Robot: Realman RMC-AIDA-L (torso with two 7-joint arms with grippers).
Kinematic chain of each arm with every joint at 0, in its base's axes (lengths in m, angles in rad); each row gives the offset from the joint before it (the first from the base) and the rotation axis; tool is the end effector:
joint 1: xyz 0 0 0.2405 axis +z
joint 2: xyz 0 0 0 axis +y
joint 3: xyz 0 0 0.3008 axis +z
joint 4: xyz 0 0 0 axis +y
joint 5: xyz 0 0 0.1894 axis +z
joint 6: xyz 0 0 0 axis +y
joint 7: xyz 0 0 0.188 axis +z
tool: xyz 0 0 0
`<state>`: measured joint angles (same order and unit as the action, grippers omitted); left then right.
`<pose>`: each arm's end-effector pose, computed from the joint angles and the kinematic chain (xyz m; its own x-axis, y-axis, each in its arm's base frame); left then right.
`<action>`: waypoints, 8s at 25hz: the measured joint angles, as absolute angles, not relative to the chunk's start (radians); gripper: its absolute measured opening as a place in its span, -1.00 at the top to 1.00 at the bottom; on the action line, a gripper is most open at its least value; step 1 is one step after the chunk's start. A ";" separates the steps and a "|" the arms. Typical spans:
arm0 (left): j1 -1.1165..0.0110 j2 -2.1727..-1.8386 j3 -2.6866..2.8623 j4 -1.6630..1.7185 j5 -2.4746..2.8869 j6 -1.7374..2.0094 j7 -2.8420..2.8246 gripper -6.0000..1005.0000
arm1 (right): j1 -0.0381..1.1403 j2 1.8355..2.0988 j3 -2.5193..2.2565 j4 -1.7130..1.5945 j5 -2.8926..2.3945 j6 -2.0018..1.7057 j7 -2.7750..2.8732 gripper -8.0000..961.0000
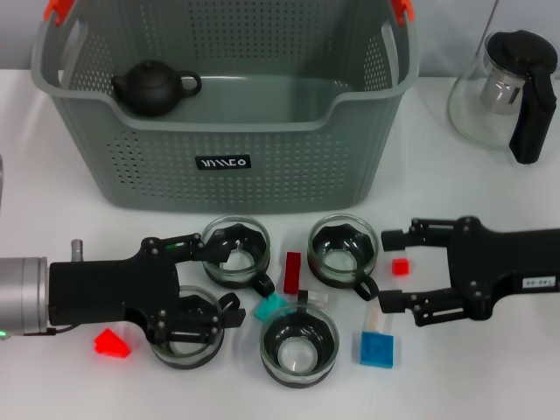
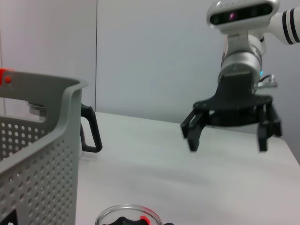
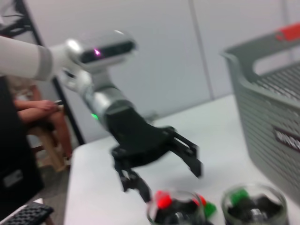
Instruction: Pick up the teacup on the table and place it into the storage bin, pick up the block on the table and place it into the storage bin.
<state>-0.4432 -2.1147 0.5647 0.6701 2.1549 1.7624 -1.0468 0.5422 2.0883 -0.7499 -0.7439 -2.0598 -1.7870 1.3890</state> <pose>-0.2827 0.2874 -0.0694 0.8633 0.1414 0.4844 0.2347 -0.9623 -0.1374 0.2395 0.3126 -0.0637 0.8508 -0.2767 -0.4467 -0.2860 -0.9570 0.0481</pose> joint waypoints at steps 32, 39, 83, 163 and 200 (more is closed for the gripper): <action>-0.405 -2.116 0.473 0.653 2.151 1.758 -1.039 -0.68 | 0.804 2.117 -1.353 -1.046 -2.396 -1.565 1.782 -0.62; -0.405 -2.119 0.469 0.646 2.151 1.758 -1.039 -0.68 | 0.804 2.118 -1.388 -1.046 -2.402 -1.494 1.783 -0.47; -0.391 -2.121 0.423 0.630 2.151 1.723 -1.034 -0.68 | 0.815 2.112 -1.577 -0.938 -2.390 -1.293 1.980 0.63; -0.391 -2.131 0.383 0.604 2.060 1.706 -1.006 -0.68 | 1.226 2.104 -1.348 -0.689 -2.498 -0.905 2.377 0.06; -0.352 -2.117 0.224 0.604 2.066 1.707 -1.008 -0.68 | 0.826 2.101 -1.693 -1.255 -2.364 -1.523 2.100 -0.55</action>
<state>-0.3524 -2.1166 0.2239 0.6044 2.0658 1.7072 -1.0078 0.8255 2.1014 -1.6930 -1.2553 -2.3642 -1.5234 2.1002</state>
